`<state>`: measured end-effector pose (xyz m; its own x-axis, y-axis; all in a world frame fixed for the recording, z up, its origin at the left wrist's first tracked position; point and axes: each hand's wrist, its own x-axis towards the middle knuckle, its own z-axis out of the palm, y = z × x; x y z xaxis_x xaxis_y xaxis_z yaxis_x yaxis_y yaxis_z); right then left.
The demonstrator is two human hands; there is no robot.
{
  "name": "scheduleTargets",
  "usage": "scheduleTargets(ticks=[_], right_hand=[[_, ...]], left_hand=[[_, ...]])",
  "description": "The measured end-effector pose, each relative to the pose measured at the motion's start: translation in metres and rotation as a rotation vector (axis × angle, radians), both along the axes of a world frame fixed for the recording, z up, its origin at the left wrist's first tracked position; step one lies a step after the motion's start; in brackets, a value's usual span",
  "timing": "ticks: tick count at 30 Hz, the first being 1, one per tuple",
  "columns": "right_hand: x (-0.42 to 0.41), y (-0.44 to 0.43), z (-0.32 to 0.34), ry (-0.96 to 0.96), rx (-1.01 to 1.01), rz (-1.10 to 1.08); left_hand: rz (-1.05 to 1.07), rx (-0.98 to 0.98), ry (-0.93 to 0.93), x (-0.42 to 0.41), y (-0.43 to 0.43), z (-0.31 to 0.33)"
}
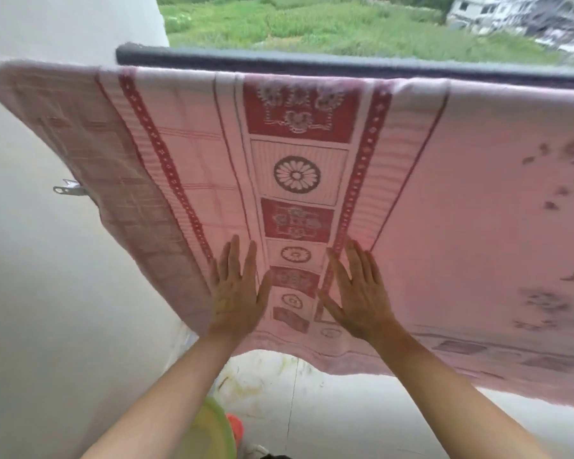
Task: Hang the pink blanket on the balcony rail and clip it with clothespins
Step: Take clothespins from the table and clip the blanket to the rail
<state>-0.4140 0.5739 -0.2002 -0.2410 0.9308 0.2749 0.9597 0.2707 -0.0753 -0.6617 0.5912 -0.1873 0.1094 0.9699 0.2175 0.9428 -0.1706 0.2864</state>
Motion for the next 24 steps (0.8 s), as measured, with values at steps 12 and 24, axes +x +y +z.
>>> scheduleTargets(ticks=[12, 24], right_hand=[[0.413, -0.291, 0.011, 0.113, 0.052, -0.846], [0.660, -0.447, -0.023, 0.195, 0.010, -1.270]], left_hand=[[-0.531, -0.095, 0.114, 0.430, -0.147, 0.010], [-0.982, -0.012, 0.137, 0.770, -0.247, 0.004]])
